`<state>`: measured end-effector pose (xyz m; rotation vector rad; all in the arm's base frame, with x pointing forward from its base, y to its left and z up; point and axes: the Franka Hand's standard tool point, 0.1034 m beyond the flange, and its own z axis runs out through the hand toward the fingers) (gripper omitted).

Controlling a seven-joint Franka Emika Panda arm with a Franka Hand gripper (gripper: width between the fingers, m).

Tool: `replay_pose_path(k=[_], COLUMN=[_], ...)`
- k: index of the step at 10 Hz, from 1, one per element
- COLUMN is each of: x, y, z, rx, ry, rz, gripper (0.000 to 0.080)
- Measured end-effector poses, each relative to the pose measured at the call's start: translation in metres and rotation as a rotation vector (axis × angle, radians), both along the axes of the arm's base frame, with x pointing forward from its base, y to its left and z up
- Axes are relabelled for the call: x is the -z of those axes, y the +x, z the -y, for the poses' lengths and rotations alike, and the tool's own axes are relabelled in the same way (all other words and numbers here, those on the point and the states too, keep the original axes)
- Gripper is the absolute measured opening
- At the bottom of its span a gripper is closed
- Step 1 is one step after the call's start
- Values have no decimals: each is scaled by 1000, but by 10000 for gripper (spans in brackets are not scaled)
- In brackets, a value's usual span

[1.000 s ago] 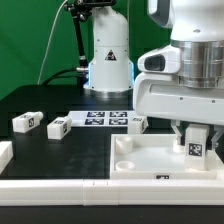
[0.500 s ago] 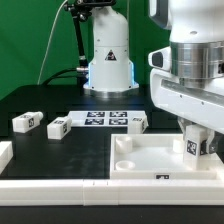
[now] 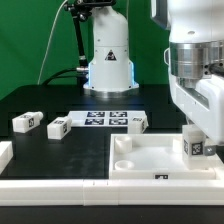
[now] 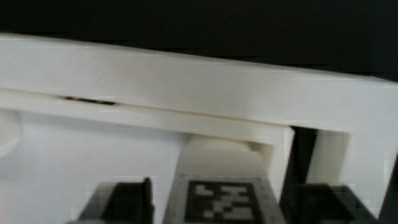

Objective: Assemble one leg

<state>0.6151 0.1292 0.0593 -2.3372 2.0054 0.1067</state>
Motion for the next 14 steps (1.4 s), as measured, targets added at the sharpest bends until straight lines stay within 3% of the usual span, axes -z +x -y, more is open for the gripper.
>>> replay_pose_path(k=[1, 2, 3, 8, 14], x=[-2, -3, -3, -3, -4], y=[0, 2, 3, 4, 6], z=[0, 1, 3, 3, 6], rx=[-25, -97, -240, -858, -1375], ry=[2, 3, 6, -17, 0], rz=[-16, -6, 7, 41, 64], gripper=[404, 582, 638, 649, 649])
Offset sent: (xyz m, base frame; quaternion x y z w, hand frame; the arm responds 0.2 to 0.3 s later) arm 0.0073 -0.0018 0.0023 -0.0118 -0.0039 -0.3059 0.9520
